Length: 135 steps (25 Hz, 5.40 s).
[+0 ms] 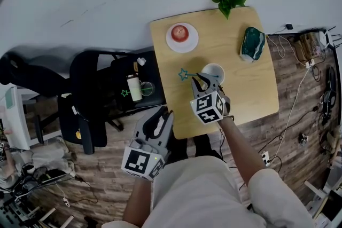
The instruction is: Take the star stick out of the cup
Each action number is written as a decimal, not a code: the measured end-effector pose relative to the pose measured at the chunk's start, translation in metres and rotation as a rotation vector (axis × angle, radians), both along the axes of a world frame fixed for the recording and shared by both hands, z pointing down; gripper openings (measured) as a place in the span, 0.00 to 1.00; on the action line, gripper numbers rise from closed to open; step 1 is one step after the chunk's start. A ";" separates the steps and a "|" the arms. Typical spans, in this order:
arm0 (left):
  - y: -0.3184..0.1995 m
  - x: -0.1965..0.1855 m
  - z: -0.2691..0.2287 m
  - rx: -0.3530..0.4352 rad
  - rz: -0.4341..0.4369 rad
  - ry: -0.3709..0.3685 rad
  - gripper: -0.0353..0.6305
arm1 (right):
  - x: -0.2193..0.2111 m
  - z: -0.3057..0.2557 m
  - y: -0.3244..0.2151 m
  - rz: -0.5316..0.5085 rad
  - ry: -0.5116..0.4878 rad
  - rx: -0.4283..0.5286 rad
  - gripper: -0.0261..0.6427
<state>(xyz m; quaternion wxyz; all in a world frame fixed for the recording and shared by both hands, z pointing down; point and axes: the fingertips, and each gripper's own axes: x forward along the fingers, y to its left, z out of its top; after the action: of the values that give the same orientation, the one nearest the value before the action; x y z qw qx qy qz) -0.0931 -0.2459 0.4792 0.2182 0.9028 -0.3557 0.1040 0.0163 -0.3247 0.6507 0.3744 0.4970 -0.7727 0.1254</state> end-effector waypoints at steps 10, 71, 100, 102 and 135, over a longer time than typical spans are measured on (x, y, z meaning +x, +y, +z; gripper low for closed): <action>-0.001 -0.002 0.002 -0.006 -0.005 -0.002 0.18 | 0.005 0.003 -0.006 0.008 0.009 0.005 0.12; 0.088 0.045 -0.060 0.160 -0.148 -0.006 0.18 | 0.055 -0.145 0.052 -0.030 -0.149 0.311 0.06; 0.115 0.082 -0.079 0.220 -0.161 0.027 0.16 | 0.098 -0.257 0.161 -0.028 -0.534 0.474 0.06; 0.116 0.081 -0.080 0.221 -0.163 0.029 0.15 | 0.096 -0.262 0.168 -0.044 -0.568 0.480 0.06; 0.127 0.076 -0.099 0.265 -0.184 0.019 0.07 | 0.097 -0.276 0.196 -0.064 -0.673 0.465 0.06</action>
<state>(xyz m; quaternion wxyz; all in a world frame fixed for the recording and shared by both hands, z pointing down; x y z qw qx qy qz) -0.0170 -0.1185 0.3804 0.1094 0.8883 -0.4452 0.0272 0.1133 -0.1284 0.3749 -0.0177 0.4752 -0.8749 0.0914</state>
